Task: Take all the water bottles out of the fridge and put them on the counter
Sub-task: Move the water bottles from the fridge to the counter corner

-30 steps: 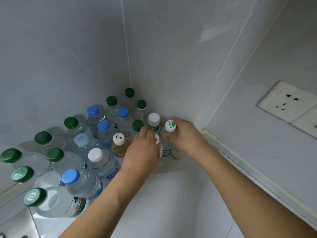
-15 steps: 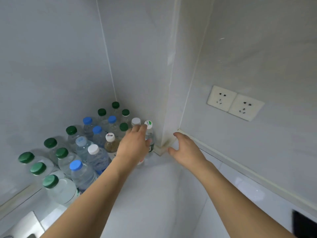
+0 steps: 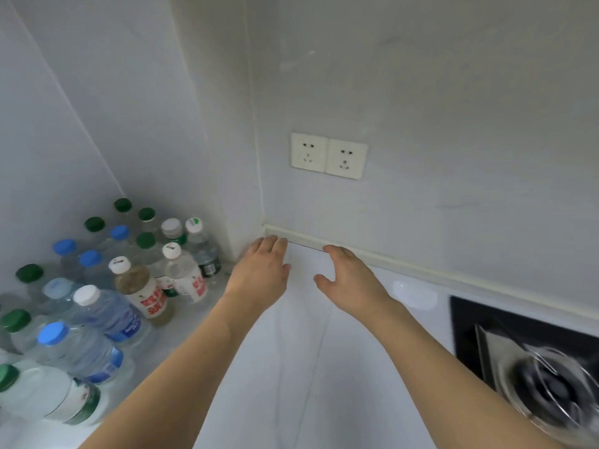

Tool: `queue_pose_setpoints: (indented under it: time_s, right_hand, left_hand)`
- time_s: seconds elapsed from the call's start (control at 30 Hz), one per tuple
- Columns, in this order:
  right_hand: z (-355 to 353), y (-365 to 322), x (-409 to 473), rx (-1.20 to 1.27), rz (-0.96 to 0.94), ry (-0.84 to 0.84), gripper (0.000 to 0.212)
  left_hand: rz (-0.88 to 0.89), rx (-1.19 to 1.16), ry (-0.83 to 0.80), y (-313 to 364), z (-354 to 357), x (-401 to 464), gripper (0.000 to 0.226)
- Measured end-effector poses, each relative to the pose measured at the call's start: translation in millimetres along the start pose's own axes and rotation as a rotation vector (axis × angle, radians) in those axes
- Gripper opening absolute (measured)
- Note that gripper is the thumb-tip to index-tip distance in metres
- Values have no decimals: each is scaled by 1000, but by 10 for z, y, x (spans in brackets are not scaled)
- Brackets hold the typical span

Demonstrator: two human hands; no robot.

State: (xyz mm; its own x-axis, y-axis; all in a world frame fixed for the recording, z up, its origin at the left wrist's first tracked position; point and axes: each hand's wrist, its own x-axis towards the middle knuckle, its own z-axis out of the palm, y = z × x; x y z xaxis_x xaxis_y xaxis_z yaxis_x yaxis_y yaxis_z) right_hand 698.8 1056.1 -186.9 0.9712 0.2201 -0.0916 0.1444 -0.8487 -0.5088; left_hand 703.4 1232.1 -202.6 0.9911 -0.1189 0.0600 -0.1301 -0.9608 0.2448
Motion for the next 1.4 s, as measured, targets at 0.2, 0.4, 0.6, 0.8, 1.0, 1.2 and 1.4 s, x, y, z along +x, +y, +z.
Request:
queue_pose_setpoints:
  time_s: [0.2, 0.4, 0.6, 0.8, 1.0, 1.2, 1.4]
  right_hand:
    - [-344, 579, -433, -19, 120, 63, 60]
    - [-724, 1131, -1030, -19, 200, 151, 57]
    - [-1133, 1721, -1868, 41, 327, 228, 56]
    - [-1457, 2267, -2791, 59, 441, 342, 41]
    - [-1657, 2769, -3797, 68, 544, 431, 58]
    - [-1817, 3187, -4874, 64, 667, 530, 58]
    - [-1968, 3472, -5869, 62, 823, 625, 53]
  left_hand:
    - [151, -13, -5, 760, 163, 81, 52]
    - [286, -6, 13, 1639, 214, -12, 50]
    - [410, 17, -42, 2594, 311, -292, 47]
    - [590, -29, -51, 3647, 388, -740, 49]
    - [737, -34, -72, 4610, 532, -1306, 50]
    - [884, -54, -84, 5532, 710, -1969, 50]
    - [1081, -99, -110, 6403, 781, -2592, 45]
